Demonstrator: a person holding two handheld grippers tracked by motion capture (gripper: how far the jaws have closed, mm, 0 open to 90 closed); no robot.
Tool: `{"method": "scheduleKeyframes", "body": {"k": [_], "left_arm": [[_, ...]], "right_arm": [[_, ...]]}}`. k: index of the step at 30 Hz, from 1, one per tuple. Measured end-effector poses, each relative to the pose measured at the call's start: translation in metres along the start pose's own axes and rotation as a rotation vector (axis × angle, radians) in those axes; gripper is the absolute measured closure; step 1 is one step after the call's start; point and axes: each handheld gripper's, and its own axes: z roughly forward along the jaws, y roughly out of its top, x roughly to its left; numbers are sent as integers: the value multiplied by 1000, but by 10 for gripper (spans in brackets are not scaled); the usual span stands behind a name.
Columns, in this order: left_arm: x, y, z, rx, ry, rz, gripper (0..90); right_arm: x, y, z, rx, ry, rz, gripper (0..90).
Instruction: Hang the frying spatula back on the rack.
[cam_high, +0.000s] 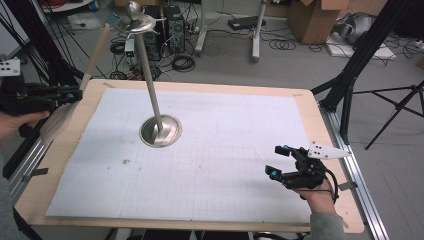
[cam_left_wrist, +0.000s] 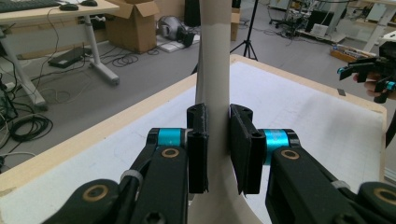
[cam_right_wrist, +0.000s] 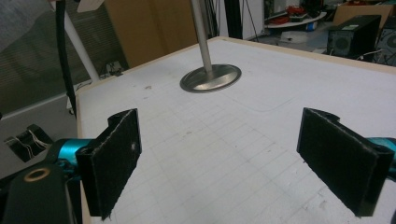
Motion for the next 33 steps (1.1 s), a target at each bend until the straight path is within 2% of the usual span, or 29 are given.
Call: {"method": "scheduleKeyframes", "body": {"k": [6, 17, 20, 21, 22, 33], "left_arm": [[-1, -1, 11, 8, 18, -5, 772], [-4, -3, 27, 27, 11, -14, 772], [-4, -3, 31, 42, 9, 1, 772], [-5, -3, 32, 37, 9, -7, 772], [-4, -3, 34, 47, 6, 6, 772], [-6, -6, 49, 51, 20, 12, 772]], "right_arm": [[0, 0, 0, -1, 1, 4, 127], [1, 1, -1, 0, 1, -2, 127], [1, 1, -1, 1, 1, 0, 128], [1, 1, -1, 0, 2, -3, 128], [1, 1, -1, -2, 1, -7, 127], [2, 2, -2, -2, 3, -6, 128]]}}
